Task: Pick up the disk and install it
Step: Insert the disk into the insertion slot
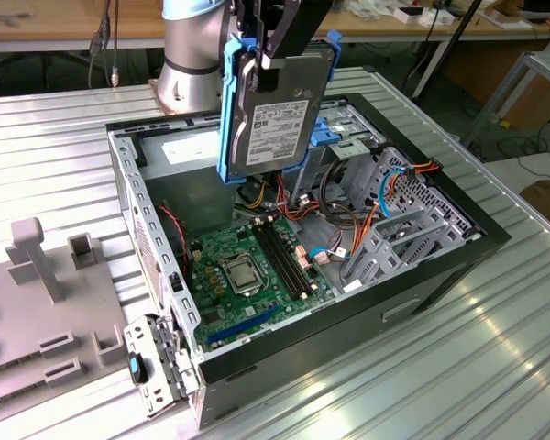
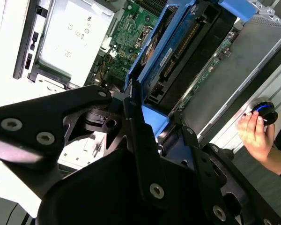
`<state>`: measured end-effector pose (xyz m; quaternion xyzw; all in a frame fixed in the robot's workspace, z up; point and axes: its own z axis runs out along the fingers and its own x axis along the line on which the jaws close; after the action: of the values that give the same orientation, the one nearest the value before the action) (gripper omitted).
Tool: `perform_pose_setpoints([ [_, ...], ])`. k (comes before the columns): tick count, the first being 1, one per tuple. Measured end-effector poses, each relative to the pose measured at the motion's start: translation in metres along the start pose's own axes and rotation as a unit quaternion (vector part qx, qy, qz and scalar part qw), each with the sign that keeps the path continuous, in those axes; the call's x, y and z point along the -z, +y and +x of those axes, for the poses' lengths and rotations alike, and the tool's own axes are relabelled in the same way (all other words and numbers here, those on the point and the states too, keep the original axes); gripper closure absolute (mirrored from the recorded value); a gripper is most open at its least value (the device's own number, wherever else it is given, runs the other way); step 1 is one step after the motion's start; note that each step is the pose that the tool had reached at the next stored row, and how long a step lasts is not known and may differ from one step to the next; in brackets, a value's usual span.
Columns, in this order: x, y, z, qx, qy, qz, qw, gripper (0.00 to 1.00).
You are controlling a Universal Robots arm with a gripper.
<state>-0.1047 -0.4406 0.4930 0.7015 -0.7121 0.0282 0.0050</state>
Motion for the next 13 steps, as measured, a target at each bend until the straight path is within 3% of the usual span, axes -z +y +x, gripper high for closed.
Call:
perform_pose_setpoints([
  [10, 0.0000, -0.0010, 0.0000, 0.000, 0.0000, 0.0000, 1.0000, 0.63],
  [13, -0.0002, -0.0049, -0.0001, 0.000, 0.0000, 0.0000, 1.0000, 0.63],
])
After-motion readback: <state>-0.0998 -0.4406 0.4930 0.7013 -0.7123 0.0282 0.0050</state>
